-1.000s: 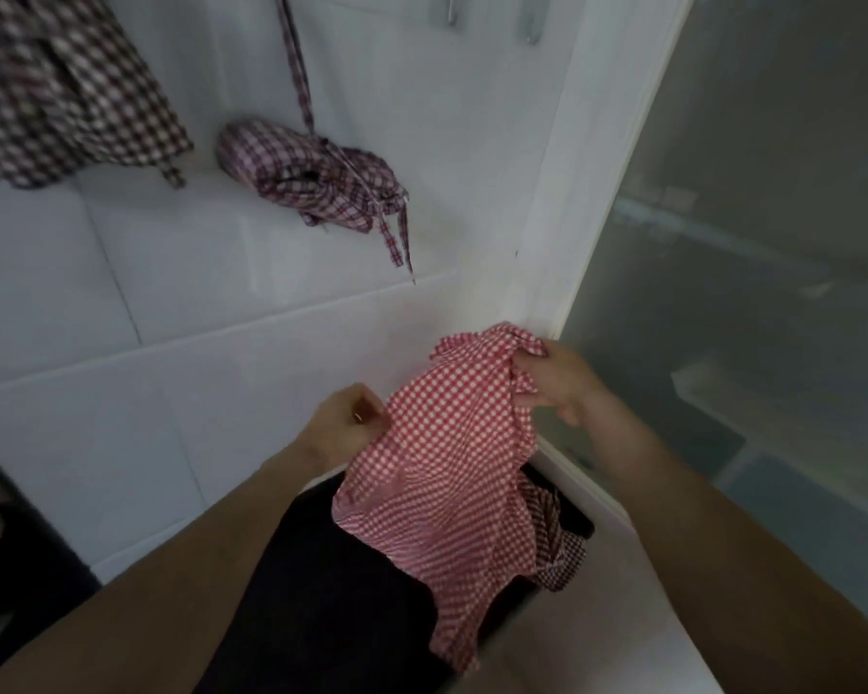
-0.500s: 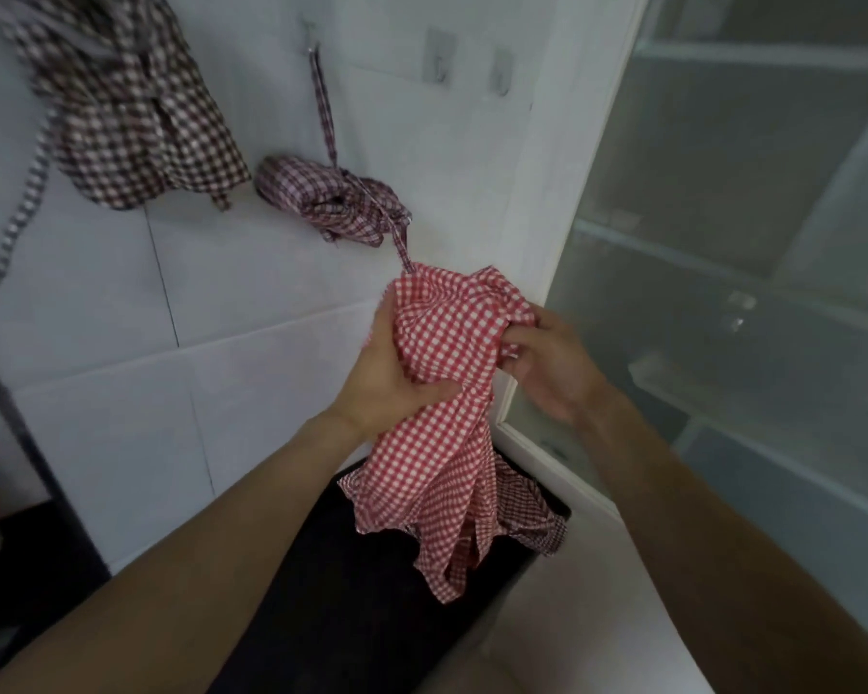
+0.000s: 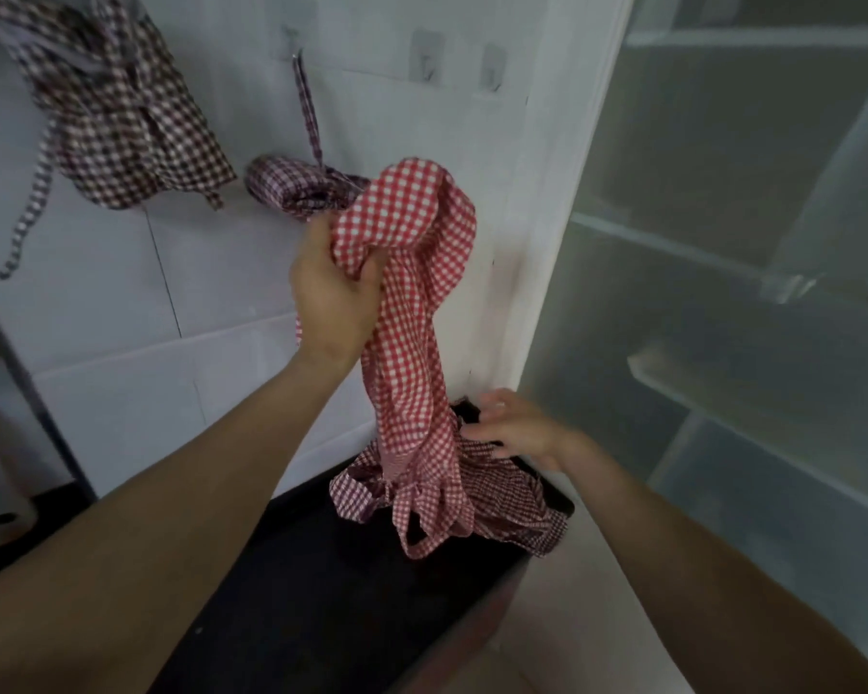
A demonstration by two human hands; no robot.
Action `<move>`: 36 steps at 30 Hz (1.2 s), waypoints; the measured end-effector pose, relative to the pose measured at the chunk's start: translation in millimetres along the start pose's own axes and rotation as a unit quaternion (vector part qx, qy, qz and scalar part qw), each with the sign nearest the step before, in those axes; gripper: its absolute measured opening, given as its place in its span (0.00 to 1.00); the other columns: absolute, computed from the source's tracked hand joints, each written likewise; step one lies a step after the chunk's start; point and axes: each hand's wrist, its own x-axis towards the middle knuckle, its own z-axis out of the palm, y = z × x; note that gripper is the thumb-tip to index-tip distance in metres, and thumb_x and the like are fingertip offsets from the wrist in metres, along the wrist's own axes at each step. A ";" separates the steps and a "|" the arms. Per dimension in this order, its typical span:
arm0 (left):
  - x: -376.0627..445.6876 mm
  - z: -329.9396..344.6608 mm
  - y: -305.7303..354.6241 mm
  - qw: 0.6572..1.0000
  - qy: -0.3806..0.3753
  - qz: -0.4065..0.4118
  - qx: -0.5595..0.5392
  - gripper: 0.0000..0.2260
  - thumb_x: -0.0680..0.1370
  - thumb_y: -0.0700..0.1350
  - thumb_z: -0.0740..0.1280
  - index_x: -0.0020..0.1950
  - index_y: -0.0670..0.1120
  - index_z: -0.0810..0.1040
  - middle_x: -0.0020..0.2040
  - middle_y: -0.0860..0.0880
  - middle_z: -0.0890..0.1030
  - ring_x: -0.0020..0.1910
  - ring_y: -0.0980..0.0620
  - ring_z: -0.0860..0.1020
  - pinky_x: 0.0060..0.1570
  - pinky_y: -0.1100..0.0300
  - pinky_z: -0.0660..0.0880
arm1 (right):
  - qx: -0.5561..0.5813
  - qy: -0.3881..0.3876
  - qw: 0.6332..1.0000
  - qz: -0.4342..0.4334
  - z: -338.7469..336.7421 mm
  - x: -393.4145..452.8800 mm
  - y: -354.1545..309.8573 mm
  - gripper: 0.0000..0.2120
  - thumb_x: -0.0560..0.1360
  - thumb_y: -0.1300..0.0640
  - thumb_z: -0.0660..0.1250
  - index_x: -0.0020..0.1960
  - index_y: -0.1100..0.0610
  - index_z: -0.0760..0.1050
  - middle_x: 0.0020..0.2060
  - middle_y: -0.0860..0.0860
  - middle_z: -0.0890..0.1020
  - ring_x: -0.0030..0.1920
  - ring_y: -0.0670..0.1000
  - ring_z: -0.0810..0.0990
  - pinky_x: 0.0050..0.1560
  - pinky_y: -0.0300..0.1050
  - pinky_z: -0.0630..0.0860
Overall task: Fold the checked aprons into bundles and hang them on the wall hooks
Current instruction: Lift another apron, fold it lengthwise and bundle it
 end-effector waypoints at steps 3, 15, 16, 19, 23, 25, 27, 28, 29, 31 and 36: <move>3.6 12.7 18.5 0.998 -0.057 -0.027 -0.029 0.16 0.76 0.44 0.73 0.59 0.40 0.73 0.52 0.51 0.80 0.49 0.60 0.79 0.50 0.68 0.76 | 0.034 -0.029 0.999 -0.020 6.8 -0.3 20.6 0.50 0.63 0.43 0.81 0.78 0.48 0.59 0.67 0.42 0.70 0.64 0.48 0.74 0.67 0.52 0.75; 1.5 67.7 81.2 0.902 -0.304 -0.234 -0.198 0.06 0.78 0.47 0.70 0.45 0.45 0.79 0.42 0.52 0.83 0.42 0.56 0.82 0.44 0.60 0.77 | 0.257 0.121 0.939 -0.192 -41.4 -27.9 -20.0 0.10 0.81 0.65 0.61 0.58 0.59 0.79 0.55 0.55 0.84 0.52 0.53 0.83 0.51 0.45 0.80; 4.1 70.0 85.9 0.918 -0.285 -0.206 -0.183 0.07 0.78 0.48 0.70 0.45 0.45 0.79 0.42 0.52 0.83 0.40 0.57 0.81 0.41 0.63 0.77 | 0.279 0.117 0.932 -0.200 -49.8 -34.3 -23.9 0.11 0.82 0.63 0.60 0.61 0.58 0.78 0.57 0.55 0.84 0.55 0.54 0.83 0.56 0.47 0.80; 15.7 72.8 89.2 0.959 -0.232 -0.110 -0.124 0.08 0.77 0.48 0.73 0.42 0.44 0.80 0.40 0.50 0.82 0.37 0.59 0.79 0.39 0.66 0.76 | 0.359 0.131 0.898 -0.217 -70.0 -56.6 -43.0 0.14 0.82 0.61 0.61 0.66 0.63 0.75 0.57 0.56 0.84 0.57 0.54 0.83 0.60 0.48 0.79; 28.3 78.7 87.7 0.978 -0.192 -0.072 -0.038 0.13 0.74 0.55 0.74 0.43 0.45 0.82 0.44 0.48 0.83 0.43 0.54 0.80 0.42 0.65 0.76 | 0.344 0.158 0.887 -0.264 -102.0 -83.2 -62.2 0.09 0.81 0.58 0.62 0.53 0.60 0.80 0.43 0.51 0.87 0.45 0.49 0.86 0.48 0.44 0.81; 24.6 81.1 89.8 0.953 -0.251 -0.167 -0.039 0.13 0.77 0.53 0.71 0.49 0.43 0.80 0.45 0.49 0.83 0.44 0.54 0.81 0.45 0.63 0.78 | 0.303 0.170 0.897 -0.274 -117.6 -88.8 -62.4 0.09 0.82 0.58 0.62 0.51 0.58 0.80 0.40 0.48 0.87 0.42 0.45 0.86 0.46 0.41 0.80; 17.3 83.3 86.8 0.908 -0.329 -0.256 -0.049 0.14 0.79 0.53 0.68 0.51 0.42 0.79 0.49 0.47 0.84 0.49 0.49 0.82 0.51 0.56 0.80 | 0.247 0.169 0.917 -0.264 -128.9 -93.9 -59.3 0.09 0.81 0.56 0.63 0.55 0.59 0.79 0.42 0.48 0.87 0.43 0.44 0.85 0.47 0.38 0.80; 12.8 82.0 84.5 0.892 -0.360 -0.270 -0.040 0.14 0.80 0.53 0.68 0.52 0.42 0.79 0.50 0.45 0.83 0.49 0.48 0.82 0.50 0.54 0.79 | 0.223 0.164 0.926 -0.255 -132.9 -95.2 -56.2 0.13 0.79 0.54 0.68 0.59 0.60 0.78 0.46 0.50 0.87 0.47 0.46 0.86 0.50 0.40 0.81; 9.0 79.9 82.1 0.882 -0.381 -0.274 -0.030 0.13 0.79 0.52 0.68 0.52 0.41 0.78 0.52 0.44 0.83 0.49 0.48 0.82 0.49 0.54 0.79 | 0.208 0.150 0.936 -0.241 -139.7 -92.6 -49.4 0.23 0.73 0.51 0.74 0.63 0.62 0.77 0.51 0.54 0.86 0.51 0.51 0.85 0.56 0.45 0.80; 1.6 76.2 74.4 0.868 -0.396 -0.297 -0.036 0.14 0.77 0.48 0.72 0.56 0.39 0.77 0.55 0.42 0.82 0.50 0.47 0.82 0.49 0.54 0.80 | 0.176 0.121 0.955 -0.204 -148.5 -92.1 -36.8 0.34 0.59 0.49 0.82 0.60 0.61 0.77 0.53 0.58 0.85 0.55 0.59 0.84 0.59 0.54 0.79; -20.1 68.6 63.2 0.818 -0.426 -0.379 -0.076 0.27 0.71 0.35 0.76 0.66 0.45 0.70 0.57 0.44 0.78 0.53 0.45 0.81 0.41 0.57 0.80 | 0.090 0.096 0.979 -0.154 -156.9 -94.7 -2.0 0.13 0.66 0.51 0.76 0.38 0.55 0.73 0.39 0.50 0.83 0.41 0.49 0.82 0.43 0.45 0.77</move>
